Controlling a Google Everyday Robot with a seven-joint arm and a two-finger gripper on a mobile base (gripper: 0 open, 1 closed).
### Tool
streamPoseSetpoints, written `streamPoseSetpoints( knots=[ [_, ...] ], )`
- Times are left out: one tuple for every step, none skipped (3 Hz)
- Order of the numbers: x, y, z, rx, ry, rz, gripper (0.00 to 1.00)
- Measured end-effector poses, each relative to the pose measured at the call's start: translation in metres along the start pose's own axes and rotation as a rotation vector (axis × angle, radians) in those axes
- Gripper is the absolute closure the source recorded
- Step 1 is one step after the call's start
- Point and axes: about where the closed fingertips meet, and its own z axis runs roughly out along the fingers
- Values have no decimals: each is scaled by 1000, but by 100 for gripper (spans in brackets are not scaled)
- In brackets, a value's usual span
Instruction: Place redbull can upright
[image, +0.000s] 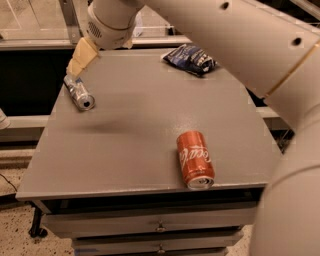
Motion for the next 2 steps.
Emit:
streamPoseSetpoints(
  knots=[
    [-34, 14, 46, -34, -13, 54, 0],
    [-50, 19, 85, -45, 8, 91, 0]
  ],
)
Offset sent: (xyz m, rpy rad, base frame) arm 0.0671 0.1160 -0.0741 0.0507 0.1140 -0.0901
